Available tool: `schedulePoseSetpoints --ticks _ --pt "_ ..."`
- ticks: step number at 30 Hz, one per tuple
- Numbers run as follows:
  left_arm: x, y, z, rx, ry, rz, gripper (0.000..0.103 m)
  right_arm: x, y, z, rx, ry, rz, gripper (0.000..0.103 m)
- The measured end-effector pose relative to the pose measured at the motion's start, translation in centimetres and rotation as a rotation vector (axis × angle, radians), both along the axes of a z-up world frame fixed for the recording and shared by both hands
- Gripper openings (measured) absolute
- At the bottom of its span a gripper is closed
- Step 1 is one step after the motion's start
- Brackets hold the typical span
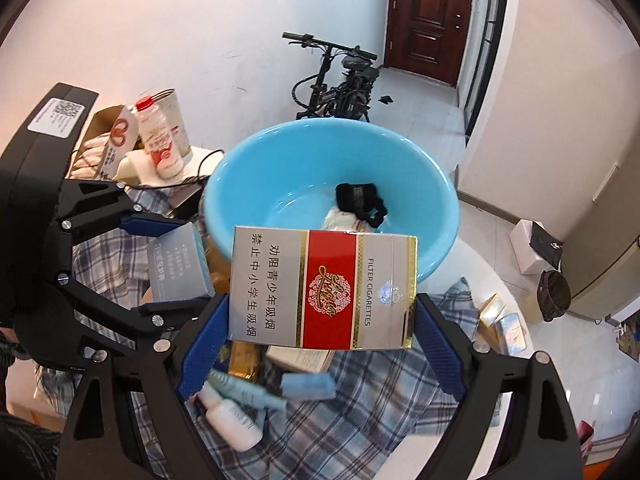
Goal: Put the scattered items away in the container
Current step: 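Carry the grey card box and cigarette pack over the blue basin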
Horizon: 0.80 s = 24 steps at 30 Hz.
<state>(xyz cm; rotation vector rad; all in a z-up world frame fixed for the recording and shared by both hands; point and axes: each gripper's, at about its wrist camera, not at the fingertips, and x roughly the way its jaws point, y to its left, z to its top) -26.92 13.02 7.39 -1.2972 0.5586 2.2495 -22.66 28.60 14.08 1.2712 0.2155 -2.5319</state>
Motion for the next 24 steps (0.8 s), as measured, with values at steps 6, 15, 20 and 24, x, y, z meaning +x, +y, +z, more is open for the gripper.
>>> schedulePoseSetpoints --ticks 6,15,20,24 --pt "-3.0 0.5 0.7 -0.01 0.018 0.038 0.067 -2.7 0.5 0.3 -0.018 0.007 -0.035 0.088" --pt "-6.9 0.5 1.4 0.008 0.02 0.093 0.067 -6.3 1.4 0.1 -0.049 -0.006 -0.078 0.088" --pt "-9.3 0.0 0.7 0.016 0.005 0.135 0.067 -8.6 2.0 0.2 -0.088 -0.003 -0.115 0.088" --pt "-11.3 -0.5 0.5 0.03 -0.004 0.175 0.067 -10.7 1.8 -0.3 -0.087 -0.017 -0.13 0.088"
